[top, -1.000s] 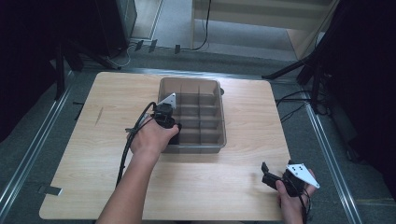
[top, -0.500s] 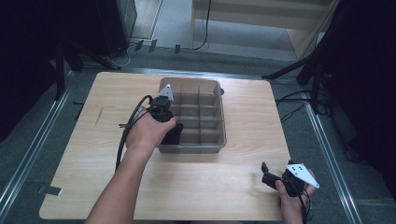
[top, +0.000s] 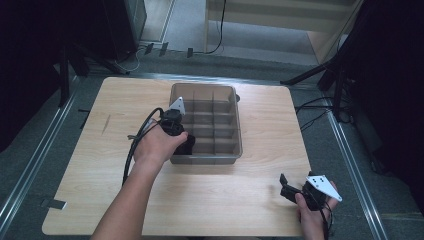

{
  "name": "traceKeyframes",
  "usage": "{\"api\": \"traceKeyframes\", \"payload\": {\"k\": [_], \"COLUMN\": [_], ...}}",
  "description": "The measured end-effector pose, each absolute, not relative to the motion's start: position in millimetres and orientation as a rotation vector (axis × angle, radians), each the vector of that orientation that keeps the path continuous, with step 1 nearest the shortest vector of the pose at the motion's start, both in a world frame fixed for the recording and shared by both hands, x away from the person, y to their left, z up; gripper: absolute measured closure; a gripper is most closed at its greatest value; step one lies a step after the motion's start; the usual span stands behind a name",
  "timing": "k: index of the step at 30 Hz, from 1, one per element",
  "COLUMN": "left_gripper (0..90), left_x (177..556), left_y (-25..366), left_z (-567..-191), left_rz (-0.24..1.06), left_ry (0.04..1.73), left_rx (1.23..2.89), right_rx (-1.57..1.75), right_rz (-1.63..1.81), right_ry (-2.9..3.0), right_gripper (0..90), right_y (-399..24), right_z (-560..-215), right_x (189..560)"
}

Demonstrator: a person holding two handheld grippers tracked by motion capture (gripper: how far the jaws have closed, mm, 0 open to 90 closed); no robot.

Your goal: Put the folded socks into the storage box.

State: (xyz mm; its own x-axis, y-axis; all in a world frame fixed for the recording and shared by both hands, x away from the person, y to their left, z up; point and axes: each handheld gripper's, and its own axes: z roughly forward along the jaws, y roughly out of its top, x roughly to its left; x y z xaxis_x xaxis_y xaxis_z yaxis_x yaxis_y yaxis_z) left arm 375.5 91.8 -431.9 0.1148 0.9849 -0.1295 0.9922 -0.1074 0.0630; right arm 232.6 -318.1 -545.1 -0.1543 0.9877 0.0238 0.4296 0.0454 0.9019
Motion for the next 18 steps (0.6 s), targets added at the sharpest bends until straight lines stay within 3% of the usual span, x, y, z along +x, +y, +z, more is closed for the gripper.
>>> {"api": "traceKeyframes", "payload": {"k": [4,9,13,16,18], "left_gripper": [53.5,36.0,9.2,0.7,0.0], "left_x": [375,375,376,375,375], "left_y": [95,100,109,121,131], "left_z": [-417,-405,-397,-394,-391], "left_rz": [-0.077,-0.076,-0.087,-0.079,-0.065], "left_ry": [1.980,2.001,2.031,2.047,2.065], "left_rx": [2.205,2.173,2.179,2.155,2.147], "right_rx": [1.445,1.447,1.447,1.448,1.448], "right_rz": [1.070,1.068,1.066,1.067,1.065], "right_ry": [1.663,1.663,1.663,1.663,1.665], "right_gripper": [0.0,0.0,0.0,0.0,0.0], "right_y": [-318,-318,-318,-318,-318], "right_z": [-545,-545,-545,-545,-545], "right_x": [233,233,233,233,233]}}
